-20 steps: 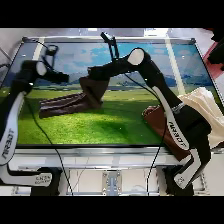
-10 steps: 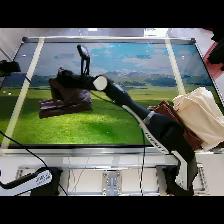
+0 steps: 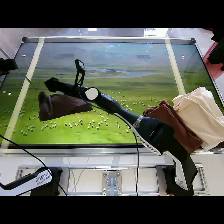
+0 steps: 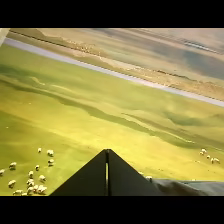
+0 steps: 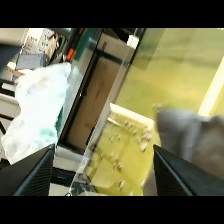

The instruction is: Fold the shirts.

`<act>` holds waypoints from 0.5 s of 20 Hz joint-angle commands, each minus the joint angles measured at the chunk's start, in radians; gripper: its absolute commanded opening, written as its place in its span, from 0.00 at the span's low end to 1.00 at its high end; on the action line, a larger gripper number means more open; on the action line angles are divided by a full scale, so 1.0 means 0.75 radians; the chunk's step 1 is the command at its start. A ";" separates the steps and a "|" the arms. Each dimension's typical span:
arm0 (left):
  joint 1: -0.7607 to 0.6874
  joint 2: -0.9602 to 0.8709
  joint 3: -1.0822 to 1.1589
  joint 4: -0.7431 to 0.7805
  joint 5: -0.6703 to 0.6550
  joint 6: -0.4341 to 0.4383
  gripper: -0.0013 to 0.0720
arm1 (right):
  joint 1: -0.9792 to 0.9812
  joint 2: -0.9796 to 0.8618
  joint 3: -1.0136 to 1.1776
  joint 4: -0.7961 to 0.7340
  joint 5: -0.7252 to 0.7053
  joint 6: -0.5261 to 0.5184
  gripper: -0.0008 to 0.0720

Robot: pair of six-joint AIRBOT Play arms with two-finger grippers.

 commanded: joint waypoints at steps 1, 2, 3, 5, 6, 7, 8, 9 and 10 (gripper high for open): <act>0.002 0.001 0.002 -0.052 0.003 0.002 0.04 | -0.127 0.051 0.001 -0.189 0.160 -0.009 0.94; 0.002 0.001 0.001 -0.065 0.003 0.002 0.04 | -0.184 0.067 0.001 -0.320 0.245 0.000 0.94; 0.001 0.001 0.002 -0.071 0.003 0.002 0.04 | -0.242 0.075 0.001 -0.419 0.342 0.038 0.94; 0.002 0.001 0.002 -0.094 0.005 0.003 0.04 | -0.360 0.072 -0.018 -0.581 0.552 0.198 0.94; 0.001 0.001 0.002 -0.100 0.007 0.002 0.04 | -0.398 0.065 -0.041 -0.619 0.629 0.278 0.94; 0.001 0.001 0.002 -0.104 0.009 0.002 0.04 | -0.433 0.048 -0.069 -0.623 0.702 0.312 0.94; 0.001 0.001 0.002 -0.103 0.010 0.002 0.04 | -0.453 0.024 -0.094 -0.605 0.757 0.313 0.94; 0.002 0.001 0.002 -0.103 0.010 0.002 0.04 | -0.461 -0.010 -0.115 -0.565 0.801 0.312 0.94; 0.002 0.001 0.002 -0.103 0.009 0.007 0.05 | -0.463 -0.052 -0.119 -0.516 0.829 0.305 0.94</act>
